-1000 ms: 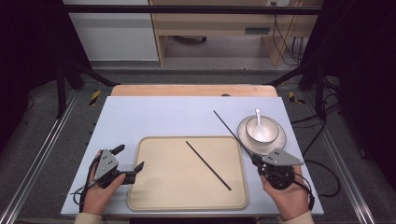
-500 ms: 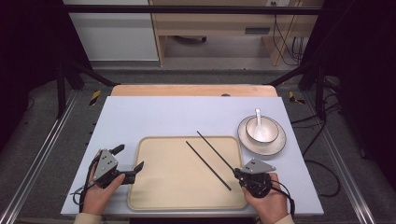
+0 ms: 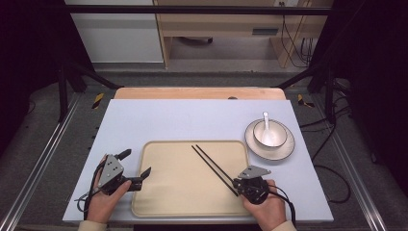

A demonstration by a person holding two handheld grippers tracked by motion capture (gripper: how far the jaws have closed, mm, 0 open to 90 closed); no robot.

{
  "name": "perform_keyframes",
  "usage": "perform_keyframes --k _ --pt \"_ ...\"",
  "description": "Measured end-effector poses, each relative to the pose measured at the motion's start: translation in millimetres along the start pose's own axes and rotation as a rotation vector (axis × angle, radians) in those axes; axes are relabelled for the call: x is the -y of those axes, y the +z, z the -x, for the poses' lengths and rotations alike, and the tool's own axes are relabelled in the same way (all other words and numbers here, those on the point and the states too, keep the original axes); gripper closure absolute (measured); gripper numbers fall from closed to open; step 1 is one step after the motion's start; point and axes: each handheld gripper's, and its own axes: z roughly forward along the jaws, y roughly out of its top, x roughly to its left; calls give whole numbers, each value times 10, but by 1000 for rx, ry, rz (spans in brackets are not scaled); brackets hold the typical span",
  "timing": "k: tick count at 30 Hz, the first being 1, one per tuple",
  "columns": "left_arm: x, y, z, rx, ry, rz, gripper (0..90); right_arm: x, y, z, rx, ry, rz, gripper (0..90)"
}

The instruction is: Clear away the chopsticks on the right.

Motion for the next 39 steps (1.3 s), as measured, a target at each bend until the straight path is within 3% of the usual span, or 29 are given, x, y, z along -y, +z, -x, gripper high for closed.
perform_keyframes --k 4,11,14,17,24,29,30,32,33,34,35,39 --pt "-9 7 12 3 2 4 61 -13 32 -5 -7 25 -6 853" --pt "-19 5 21 4 0 9 61 -10 68 -13 -23 -1 -12 853" --pt "-21 5 22 5 1 8 61 -10 73 -22 -30 11 -14 848" --pt "-30 5 30 10 1 10 62 -15 63 -32 -48 7 26 763" --pt "-66 35 81 32 2 1 70 -17 38 4 -42 8 58 724" --pt "-122 108 148 72 -17 -45 104 -24 -8 64 -47 10 121 591" --pt "-168 147 191 94 -18 -61 129 -31 -27 94 -42 27 144 496" --pt "-219 192 244 111 -12 -83 165 -44 -38 135 -57 35 165 380" --pt "-242 218 272 122 -12 -93 178 -53 -38 158 -52 32 169 319" --pt "-242 218 272 122 -12 -93 193 -53 -38 158 -52 32 169 319" --pt "-260 249 297 136 -12 -105 213 -66 -61 191 -38 42 190 235" --pt "-318 481 416 180 -10 -194 313 -94 -161 266 2 -9 234 118"
